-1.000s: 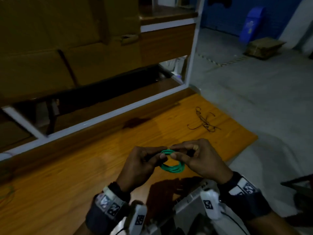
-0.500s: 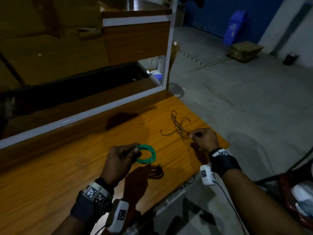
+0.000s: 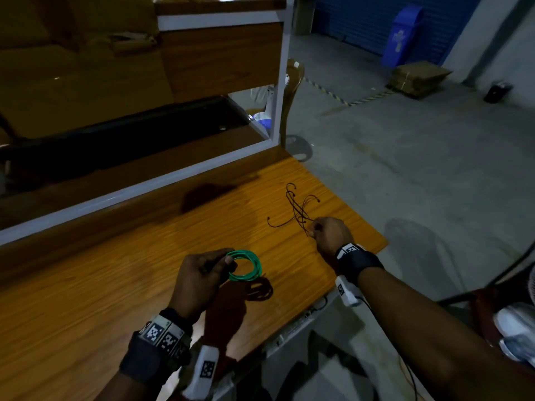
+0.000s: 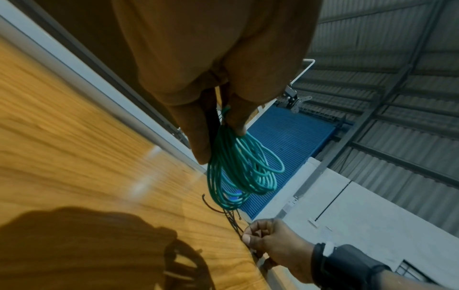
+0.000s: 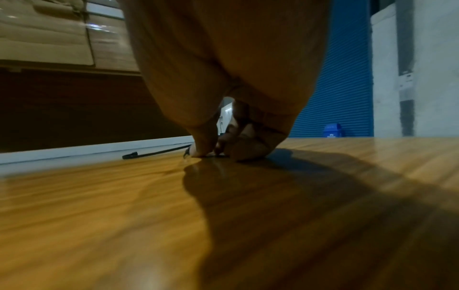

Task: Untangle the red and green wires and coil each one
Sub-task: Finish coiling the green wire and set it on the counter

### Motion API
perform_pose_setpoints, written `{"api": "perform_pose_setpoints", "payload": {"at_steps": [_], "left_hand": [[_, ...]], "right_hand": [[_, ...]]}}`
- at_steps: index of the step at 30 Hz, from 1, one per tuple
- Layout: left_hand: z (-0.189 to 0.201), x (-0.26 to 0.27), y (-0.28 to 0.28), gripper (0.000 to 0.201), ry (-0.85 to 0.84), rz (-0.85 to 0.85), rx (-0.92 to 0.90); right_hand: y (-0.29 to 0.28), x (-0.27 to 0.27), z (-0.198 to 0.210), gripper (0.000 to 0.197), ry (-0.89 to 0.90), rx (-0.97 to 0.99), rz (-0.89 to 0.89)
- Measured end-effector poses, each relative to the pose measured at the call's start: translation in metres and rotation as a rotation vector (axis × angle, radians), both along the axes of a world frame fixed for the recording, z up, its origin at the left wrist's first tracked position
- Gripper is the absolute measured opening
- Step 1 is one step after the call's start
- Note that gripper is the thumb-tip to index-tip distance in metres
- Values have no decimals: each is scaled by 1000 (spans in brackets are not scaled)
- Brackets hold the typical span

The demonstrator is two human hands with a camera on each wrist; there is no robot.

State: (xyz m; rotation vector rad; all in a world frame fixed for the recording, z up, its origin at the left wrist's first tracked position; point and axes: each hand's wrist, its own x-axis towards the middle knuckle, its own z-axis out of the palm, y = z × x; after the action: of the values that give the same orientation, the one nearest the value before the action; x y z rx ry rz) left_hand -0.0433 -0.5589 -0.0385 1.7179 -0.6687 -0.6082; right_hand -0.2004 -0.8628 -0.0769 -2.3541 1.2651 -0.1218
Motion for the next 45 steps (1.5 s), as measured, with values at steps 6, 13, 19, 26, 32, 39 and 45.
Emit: {"api": "perform_pose_setpoints", "payload": {"at_steps": [6, 13, 19, 26, 32, 39, 45], "left_hand": [[-2, 0, 2, 20, 18, 2, 12], [-3, 8, 11, 19, -17, -6, 37], [-8, 10, 14, 17, -36, -46, 43], [-13, 14, 23, 17, -3, -11, 37], [-11, 10, 17, 18, 5, 1, 17], [-11, 9, 14, 16, -7, 8, -5], [-10, 11, 16, 29, -14, -4, 11]], "right_hand": [[4, -11, 10, 21, -17, -81, 164], [18, -13, 36, 13, -132, -105, 282], [56, 0, 18, 11, -150, 46, 288], [13, -15, 11, 14, -98, -10, 22], [-30, 12, 3, 10, -21, -59, -36], [-34, 17, -7, 17, 60, -46, -31], [-19, 6, 26, 30, 152, -43, 23]]}}
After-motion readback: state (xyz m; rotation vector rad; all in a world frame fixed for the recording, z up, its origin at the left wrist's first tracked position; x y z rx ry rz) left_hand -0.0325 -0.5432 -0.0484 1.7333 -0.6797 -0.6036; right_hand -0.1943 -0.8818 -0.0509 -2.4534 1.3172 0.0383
